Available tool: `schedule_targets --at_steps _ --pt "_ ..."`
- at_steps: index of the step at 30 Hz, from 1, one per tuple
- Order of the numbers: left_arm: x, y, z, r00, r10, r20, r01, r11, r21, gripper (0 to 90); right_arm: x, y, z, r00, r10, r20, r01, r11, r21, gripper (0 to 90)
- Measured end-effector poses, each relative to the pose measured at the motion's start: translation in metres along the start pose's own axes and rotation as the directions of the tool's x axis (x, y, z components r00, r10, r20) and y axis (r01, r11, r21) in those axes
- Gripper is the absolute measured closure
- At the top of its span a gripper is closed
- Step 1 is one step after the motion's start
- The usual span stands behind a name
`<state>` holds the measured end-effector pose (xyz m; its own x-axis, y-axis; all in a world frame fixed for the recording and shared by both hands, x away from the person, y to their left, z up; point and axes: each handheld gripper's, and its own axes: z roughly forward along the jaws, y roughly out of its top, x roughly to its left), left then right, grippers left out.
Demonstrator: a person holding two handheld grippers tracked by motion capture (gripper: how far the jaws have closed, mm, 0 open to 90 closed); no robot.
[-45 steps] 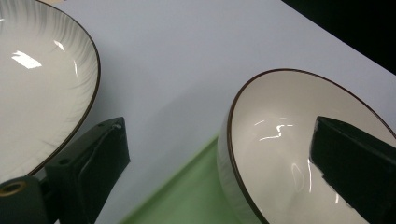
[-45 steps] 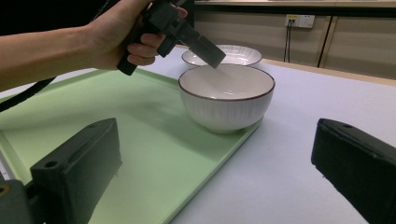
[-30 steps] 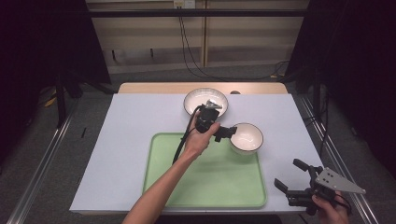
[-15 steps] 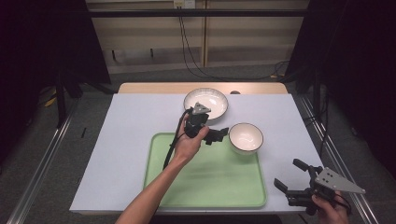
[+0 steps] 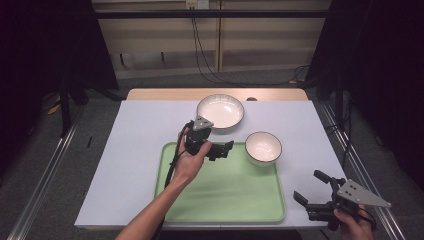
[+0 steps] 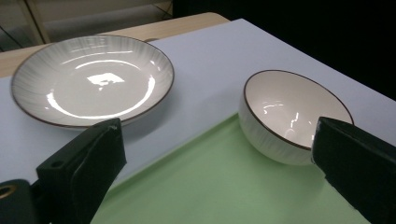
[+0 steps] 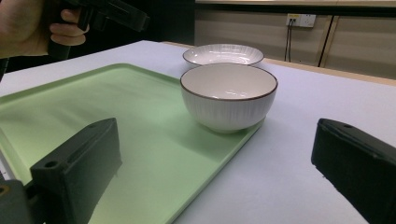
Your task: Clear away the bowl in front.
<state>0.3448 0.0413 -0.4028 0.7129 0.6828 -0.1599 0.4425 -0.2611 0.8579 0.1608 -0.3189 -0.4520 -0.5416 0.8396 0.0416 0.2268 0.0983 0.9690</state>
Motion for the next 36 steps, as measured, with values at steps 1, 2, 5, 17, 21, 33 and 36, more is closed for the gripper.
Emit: schedule_targets --at_steps 1,2,5,17,21,33,36 --pt "0.002 -0.001 -0.004 0.9999 -0.002 -0.011 0.002 0.9999 -0.012 2.7 0.000 0.000 0.000 1.0000 -0.001 -0.006 0.001 1.000 0.002 1.0" --pt "0.002 -0.001 -0.004 0.9999 -0.002 -0.011 0.002 0.9999 -0.012 2.7 0.001 0.000 0.000 1.0000 0.002 -0.001 -0.002 1.000 -0.002 1.0" --pt "0.004 -0.006 -0.009 0.9999 0.010 0.007 -0.009 0.9989 -0.046 2.2 0.002 0.001 0.000 1.0000 0.008 -0.001 -0.008 1.000 -0.003 1.0" --pt "0.008 -0.030 -0.048 0.9987 -0.019 -0.048 0.015 0.9966 -0.082 3.1 0.000 0.000 0.000 1.0000 0.002 -0.004 -0.002 1.000 0.002 1.0" --pt "0.013 -0.034 -0.061 0.9973 -0.057 -0.045 0.053 0.9940 -0.096 2.9 0.000 0.000 0.000 1.0000 0.008 0.000 -0.008 1.000 0.000 1.0" --pt "0.020 -0.059 -0.106 0.9901 -0.019 -0.139 0.006 0.9954 -0.095 2.2 0.000 0.000 0.001 1.0000 0.007 -0.006 -0.007 1.000 0.008 1.0" --pt "0.022 -0.066 -0.116 0.9882 -0.041 -0.147 0.026 0.9941 -0.106 1.9 0.000 0.000 0.001 0.9999 0.009 -0.005 -0.009 1.000 0.009 1.0"
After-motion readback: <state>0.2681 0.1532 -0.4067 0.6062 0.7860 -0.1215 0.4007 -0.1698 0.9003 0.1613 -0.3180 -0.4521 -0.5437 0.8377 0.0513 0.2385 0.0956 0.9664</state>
